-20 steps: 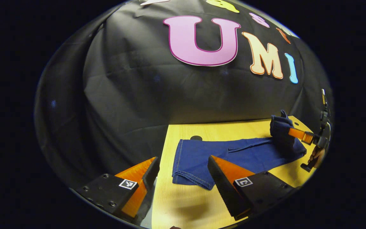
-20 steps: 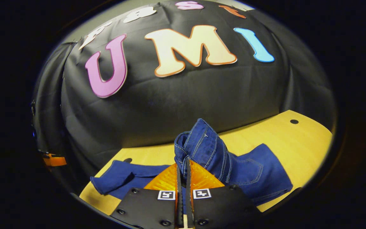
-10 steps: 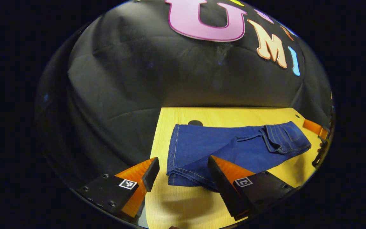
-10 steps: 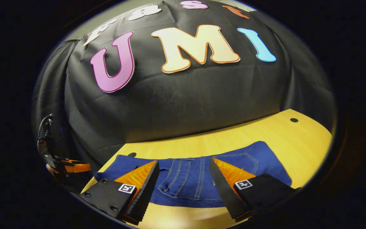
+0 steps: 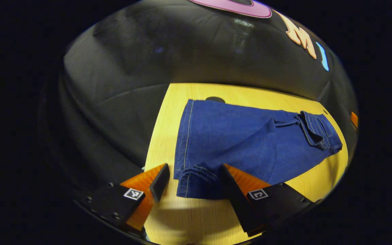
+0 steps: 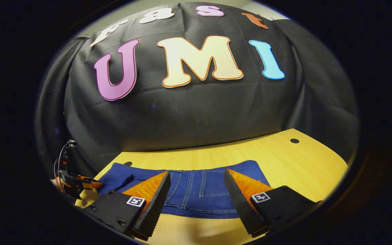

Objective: Grasp the waist and the cuffs of the jeans and fold them to make the two legs overlap; first hold the waist and fold one-third of the jeans toward the cuffs, then hold the cuffs and fold the remaining one-third in the same direction to finish folding.

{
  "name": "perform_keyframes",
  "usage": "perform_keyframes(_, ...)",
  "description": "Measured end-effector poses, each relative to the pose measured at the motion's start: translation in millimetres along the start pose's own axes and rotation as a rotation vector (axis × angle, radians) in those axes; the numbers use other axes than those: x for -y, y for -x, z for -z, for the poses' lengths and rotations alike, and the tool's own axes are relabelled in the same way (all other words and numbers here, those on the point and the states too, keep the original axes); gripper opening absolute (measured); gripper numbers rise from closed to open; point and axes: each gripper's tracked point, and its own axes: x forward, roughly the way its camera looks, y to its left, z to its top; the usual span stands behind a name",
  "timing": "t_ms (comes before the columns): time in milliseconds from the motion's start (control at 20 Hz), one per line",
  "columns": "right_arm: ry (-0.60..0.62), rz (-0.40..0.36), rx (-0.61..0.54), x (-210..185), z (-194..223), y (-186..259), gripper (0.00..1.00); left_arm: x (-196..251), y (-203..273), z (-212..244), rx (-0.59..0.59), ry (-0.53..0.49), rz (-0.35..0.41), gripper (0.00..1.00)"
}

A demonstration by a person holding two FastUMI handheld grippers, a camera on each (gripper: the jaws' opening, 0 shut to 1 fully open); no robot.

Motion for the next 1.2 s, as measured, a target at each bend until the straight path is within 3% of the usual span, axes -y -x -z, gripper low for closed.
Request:
perform_keyframes(150,0.005,0.006,-0.007,6,1,7,0.93,11,1,-1,0.042,0.023,0.010,0.87)
perform_keyframes(250,-0.003,0.014,-0.009,12,1,12,0.97,23,-1,-3,0.050,0.029,0.055,0.59)
perform_keyframes(300,-0.008,0.017,-0.010,15,0,12,0.93,24,2,-3,0.049,0.040,0.043,0.40)
perform_keyframes(400,-0.016,0.022,-0.010,20,-4,15,0.97,21,0,-9,0.047,0.043,0.018,0.03)
perform_keyframes(550,-0.012,0.012,0.030,27,-21,24,0.97,29,6,-17,0.044,0.101,0.000,0.00)
perform_keyframes(700,-0.006,-0.019,0.040,38,-29,29,0.93,45,30,-54,0.135,0.194,0.026,0.00)
perform_keyframes(800,-0.010,-0.044,0.046,45,-36,33,0.97,66,53,-81,0.178,0.219,0.049,0.00)
perform_keyframes(900,-0.025,-0.065,0.043,54,-40,36,0.93,89,67,-100,0.209,0.210,0.070,0.00)
perform_keyframes(950,-0.030,-0.072,0.041,60,-42,38,0.97,103,72,-111,0.223,0.191,0.077,0.00)
perform_keyframes(1200,-0.060,-0.095,0.070,94,-67,59,0.97,182,99,-150,0.279,0.116,0.136,0.00)
